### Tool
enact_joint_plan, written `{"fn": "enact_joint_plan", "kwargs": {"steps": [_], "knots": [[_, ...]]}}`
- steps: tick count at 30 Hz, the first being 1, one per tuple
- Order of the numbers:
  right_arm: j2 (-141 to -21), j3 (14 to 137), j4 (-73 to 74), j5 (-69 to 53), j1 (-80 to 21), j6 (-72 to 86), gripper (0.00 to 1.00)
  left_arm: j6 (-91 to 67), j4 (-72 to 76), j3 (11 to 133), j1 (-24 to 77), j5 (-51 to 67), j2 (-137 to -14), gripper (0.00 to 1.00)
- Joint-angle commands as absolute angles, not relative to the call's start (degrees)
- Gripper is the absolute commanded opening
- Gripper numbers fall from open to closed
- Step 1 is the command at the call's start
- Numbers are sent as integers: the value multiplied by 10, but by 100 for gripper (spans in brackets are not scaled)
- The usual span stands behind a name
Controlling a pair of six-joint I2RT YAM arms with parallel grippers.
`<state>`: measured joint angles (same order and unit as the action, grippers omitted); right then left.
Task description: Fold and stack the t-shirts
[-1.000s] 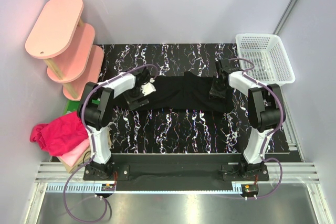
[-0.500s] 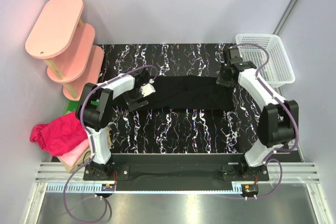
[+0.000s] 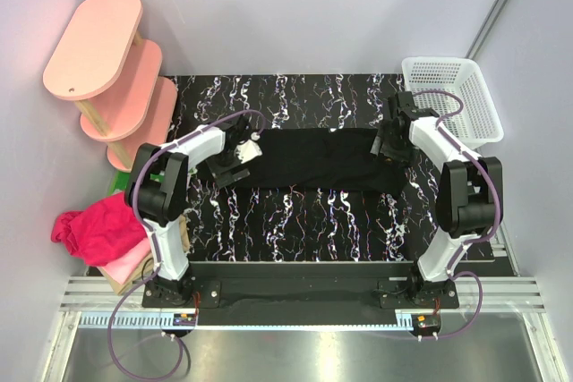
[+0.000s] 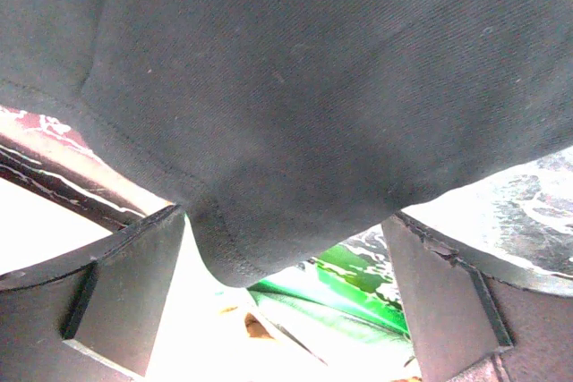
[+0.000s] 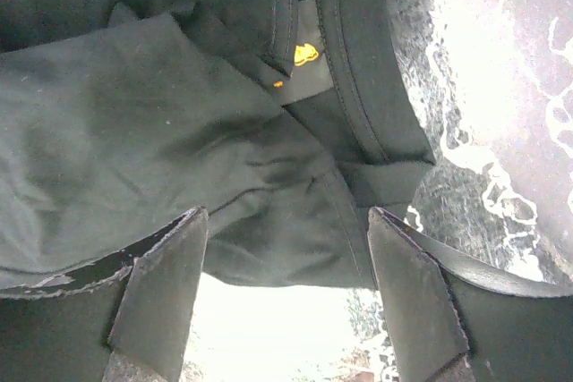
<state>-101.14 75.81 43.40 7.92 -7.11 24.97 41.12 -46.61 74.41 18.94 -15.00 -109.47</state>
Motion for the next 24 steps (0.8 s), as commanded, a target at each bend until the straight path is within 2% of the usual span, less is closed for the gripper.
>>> {"fn": "enact_joint_plan", "kwargs": {"steps": [1, 5, 8, 9, 12, 24], "knots": [[-976, 811, 453, 94, -69, 265, 79, 423, -460, 739, 184, -155, -1067, 99], [-963, 891, 468, 84, -71, 264, 74, 423, -459, 739, 184, -154, -1068, 99], [-970, 905, 451, -31, -71, 275, 68, 423, -459, 738, 184, -154, -1069, 99], [-985, 902, 426, -107, -71, 279, 68, 422, -456, 737, 184, -155, -1070, 99], [-1038, 889, 396, -169, -71, 297, 62, 423, -454, 739, 181, -157, -1074, 99], [-1230, 947, 396, -200, -69, 288, 62, 444, -449, 741, 135, -159, -1077, 99]]}}
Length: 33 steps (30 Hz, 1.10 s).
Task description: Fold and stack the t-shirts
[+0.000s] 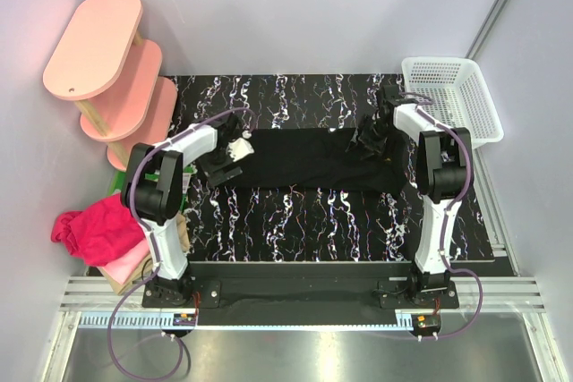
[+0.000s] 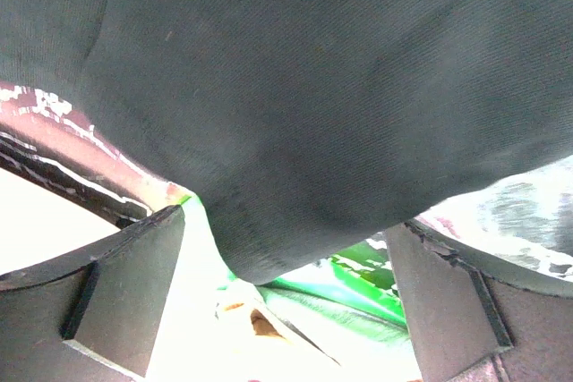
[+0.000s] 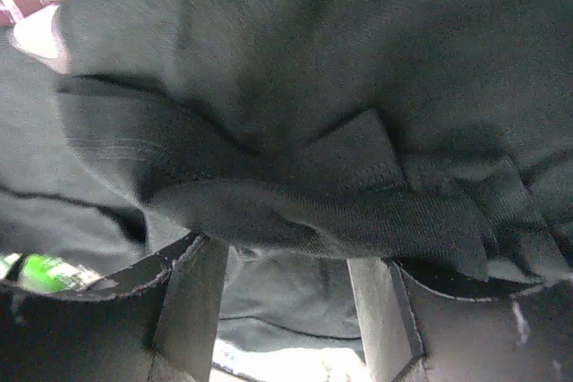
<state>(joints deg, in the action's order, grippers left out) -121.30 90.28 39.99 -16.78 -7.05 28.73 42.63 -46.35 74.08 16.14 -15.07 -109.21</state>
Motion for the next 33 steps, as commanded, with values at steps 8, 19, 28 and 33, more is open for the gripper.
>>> {"fn": "enact_joint_plan", "kwargs": {"steps": [8, 19, 28, 33], "knots": [[-1252, 947, 396, -207, -69, 282, 67, 458, -439, 773, 63, -163, -1112, 99], [-1205, 932, 392, -207, -70, 284, 67, 371, -583, 946, 98, 12, -1061, 99], [-1190, 891, 378, -196, -70, 281, 65, 316, -610, 963, 105, 65, -1159, 99], [-1185, 884, 374, -196, -70, 280, 62, 296, -608, 970, 100, 69, -1202, 99]]}}
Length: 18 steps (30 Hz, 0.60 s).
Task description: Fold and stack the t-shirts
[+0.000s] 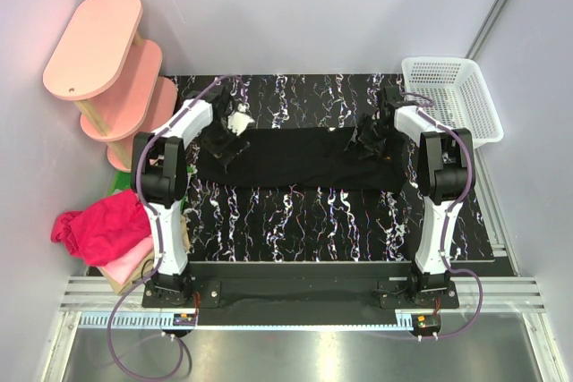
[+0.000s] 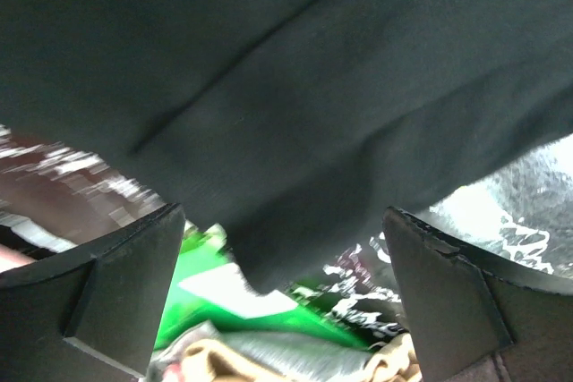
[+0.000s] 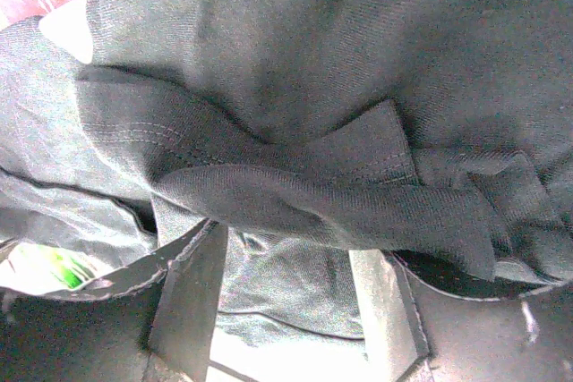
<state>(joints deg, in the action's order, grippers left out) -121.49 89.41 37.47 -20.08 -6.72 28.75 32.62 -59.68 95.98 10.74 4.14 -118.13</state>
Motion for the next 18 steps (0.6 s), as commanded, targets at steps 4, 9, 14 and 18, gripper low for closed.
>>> {"fn": "enact_joint_plan", "kwargs": {"steps": [4, 9, 14, 18], "knots": [[-1176, 883, 373, -194, -70, 279, 60, 288, -607, 979, 91, 72, -1221, 99], [-1172, 882, 373, -194, -70, 276, 59, 281, -606, 1002, 75, 72, -1230, 99], [-1171, 879, 372, -194, -69, 277, 59, 285, -607, 1015, 66, 66, -1228, 99], [-1171, 878, 371, -195, -70, 277, 58, 278, -607, 1040, 58, 67, -1238, 99]]}}
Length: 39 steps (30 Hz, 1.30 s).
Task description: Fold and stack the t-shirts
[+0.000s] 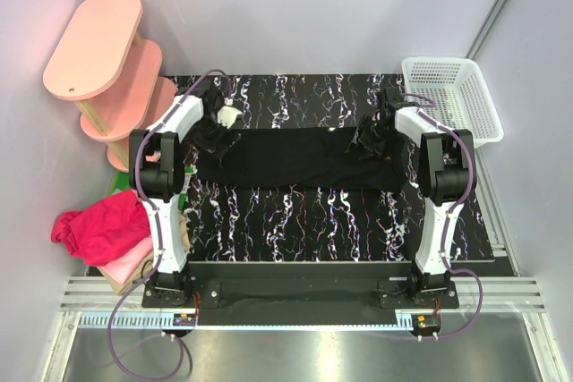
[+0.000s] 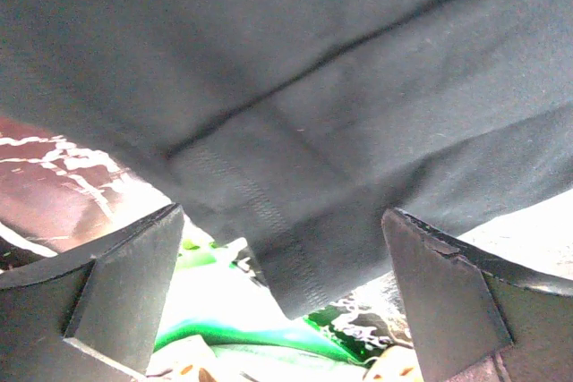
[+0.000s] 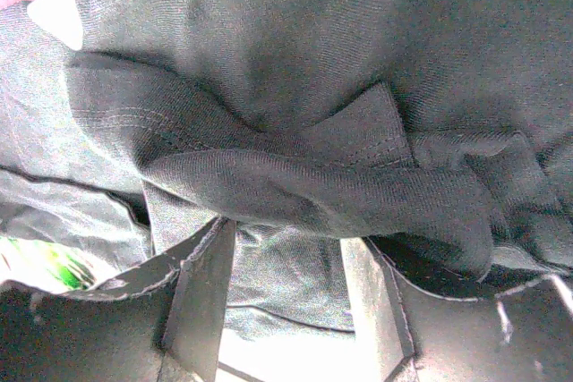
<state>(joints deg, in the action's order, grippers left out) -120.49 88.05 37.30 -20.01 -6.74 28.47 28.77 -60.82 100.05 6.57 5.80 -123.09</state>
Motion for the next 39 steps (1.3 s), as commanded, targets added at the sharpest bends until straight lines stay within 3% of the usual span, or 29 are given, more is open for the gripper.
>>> {"fn": "enact_joint_plan", "kwargs": {"steps": [1, 9, 12, 15, 19, 21, 25, 39], "knots": [[-1171, 878, 371, -197, -70, 278, 58, 274, -607, 1043, 56, 66, -1242, 99], [-1165, 879, 370, -197, -70, 278, 53, 256, -606, 1058, 54, 59, -1284, 98], [-1165, 878, 371, -195, -70, 278, 50, 261, -606, 1048, 54, 59, -1282, 91], [-1165, 877, 370, -195, -69, 279, 48, 266, -602, 1036, 54, 56, -1274, 75], [-1165, 877, 371, -195, -71, 279, 46, 272, -599, 1032, 54, 44, -1267, 44], [-1165, 876, 370, -193, -70, 277, 46, 272, -599, 1031, 53, 38, -1264, 35], [-1165, 876, 371, -192, -70, 277, 45, 277, -596, 1028, 49, 25, -1259, 0], [-1165, 875, 371, -187, -70, 272, 44, 308, -562, 978, 25, -53, -1233, 0]]}}
